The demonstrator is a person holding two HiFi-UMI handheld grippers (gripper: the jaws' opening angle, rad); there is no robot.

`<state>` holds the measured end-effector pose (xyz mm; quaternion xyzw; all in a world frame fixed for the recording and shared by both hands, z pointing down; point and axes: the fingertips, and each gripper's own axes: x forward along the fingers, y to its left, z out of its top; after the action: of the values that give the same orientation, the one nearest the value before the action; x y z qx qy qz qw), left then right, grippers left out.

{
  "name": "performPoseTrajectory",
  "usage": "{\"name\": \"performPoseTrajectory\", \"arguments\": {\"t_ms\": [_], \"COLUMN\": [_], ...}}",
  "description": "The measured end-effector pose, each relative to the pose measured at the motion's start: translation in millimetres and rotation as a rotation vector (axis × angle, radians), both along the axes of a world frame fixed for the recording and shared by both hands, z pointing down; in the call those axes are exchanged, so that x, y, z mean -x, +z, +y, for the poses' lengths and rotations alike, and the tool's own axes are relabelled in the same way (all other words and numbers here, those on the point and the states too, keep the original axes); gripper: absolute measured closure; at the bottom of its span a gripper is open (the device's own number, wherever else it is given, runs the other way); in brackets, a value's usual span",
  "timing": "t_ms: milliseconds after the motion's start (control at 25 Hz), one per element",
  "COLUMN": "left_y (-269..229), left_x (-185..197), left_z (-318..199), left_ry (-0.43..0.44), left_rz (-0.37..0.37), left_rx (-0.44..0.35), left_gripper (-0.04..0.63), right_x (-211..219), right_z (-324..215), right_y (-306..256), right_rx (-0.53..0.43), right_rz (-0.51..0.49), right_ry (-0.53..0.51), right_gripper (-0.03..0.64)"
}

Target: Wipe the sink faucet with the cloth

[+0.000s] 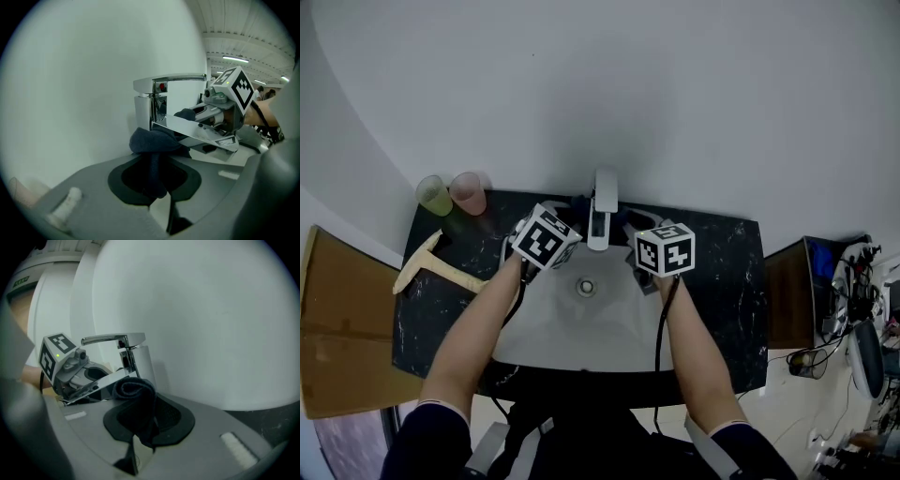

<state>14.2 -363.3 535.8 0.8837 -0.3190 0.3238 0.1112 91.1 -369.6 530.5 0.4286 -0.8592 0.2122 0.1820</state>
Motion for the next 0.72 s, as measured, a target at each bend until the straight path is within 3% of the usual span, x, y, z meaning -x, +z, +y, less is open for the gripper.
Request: {"name": "performPoseTrajectory", "arguments": {"t_ms": [280,720], "left_y": [12.7,43.7], "left_x": [-2.6,-3.8], "left_z": [-13.2,-17.8], "left_ry": [0.029,0.057], "left_rz": [-0.023,-0.155], "left_rx": [0.027,0.06], "left_gripper": [0.538,0.54], "right_x": [5.4,7.8], "right_z": [-11.2,-7.1], "right_y": [13.2,48.0], "right_rx": [0.022,0.124], "right_rz": [0.041,0.206], "right_ry": [-0.055,-0.11], "right_gripper": [0.572,0.573]}}
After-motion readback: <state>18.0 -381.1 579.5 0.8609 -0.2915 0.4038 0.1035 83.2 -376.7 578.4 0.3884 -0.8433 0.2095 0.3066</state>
